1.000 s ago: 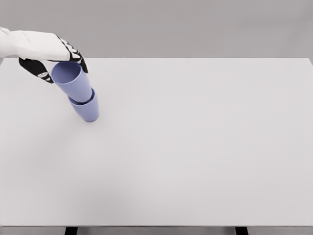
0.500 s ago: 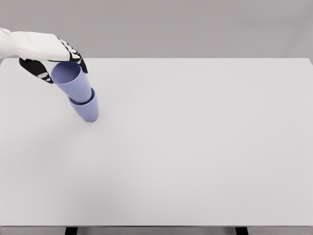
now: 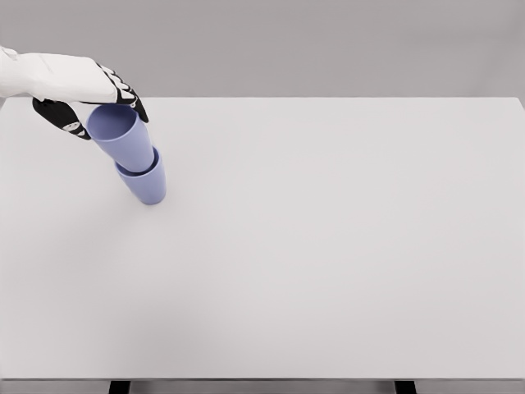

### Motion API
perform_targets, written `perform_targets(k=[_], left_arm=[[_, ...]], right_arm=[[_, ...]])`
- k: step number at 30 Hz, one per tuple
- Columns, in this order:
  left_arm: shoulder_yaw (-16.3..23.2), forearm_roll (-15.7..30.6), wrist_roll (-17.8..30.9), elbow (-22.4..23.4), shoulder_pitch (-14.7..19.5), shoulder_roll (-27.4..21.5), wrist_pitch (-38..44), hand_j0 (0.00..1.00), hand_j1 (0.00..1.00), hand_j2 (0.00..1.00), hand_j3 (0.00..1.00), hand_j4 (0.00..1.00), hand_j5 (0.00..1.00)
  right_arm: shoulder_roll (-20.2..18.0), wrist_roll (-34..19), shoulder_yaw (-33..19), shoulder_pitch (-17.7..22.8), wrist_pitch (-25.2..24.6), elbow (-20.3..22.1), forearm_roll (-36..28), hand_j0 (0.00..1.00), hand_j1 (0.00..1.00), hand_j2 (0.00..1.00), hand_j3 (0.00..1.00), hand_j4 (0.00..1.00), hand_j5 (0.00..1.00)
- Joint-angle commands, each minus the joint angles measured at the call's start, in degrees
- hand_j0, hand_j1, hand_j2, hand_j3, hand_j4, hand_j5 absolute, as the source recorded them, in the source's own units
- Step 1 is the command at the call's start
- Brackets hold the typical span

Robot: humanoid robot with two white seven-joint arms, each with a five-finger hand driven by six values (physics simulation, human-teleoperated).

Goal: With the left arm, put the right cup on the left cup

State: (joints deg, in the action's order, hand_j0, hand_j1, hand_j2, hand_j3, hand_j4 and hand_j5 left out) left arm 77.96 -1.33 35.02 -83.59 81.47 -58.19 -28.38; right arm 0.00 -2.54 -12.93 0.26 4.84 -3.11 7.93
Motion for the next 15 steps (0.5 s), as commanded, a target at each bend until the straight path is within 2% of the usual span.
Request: perform_targets(k=[1,15], left_arm=[[-0.1,0.2,0.0,0.0,0.0,0.0,0.1,0.81,0.81,0.81,0.81,0.81,0.81],[-0.3,0.2,0.0,0.0,-0.3,0.0,-0.2,0.87,0.87,0.87,0.87,0.87,0.87]], right_arm=[[0.0,0.0,-0.1,0.0,0.0,0.0,0.0,1.00,1.00,1.00,1.00,1.00,1.00],[0.0,0.0,-0.1,0.0,0.0,-0.1,0.1,1.00,1.00,1.00,1.00,1.00,1.00]])
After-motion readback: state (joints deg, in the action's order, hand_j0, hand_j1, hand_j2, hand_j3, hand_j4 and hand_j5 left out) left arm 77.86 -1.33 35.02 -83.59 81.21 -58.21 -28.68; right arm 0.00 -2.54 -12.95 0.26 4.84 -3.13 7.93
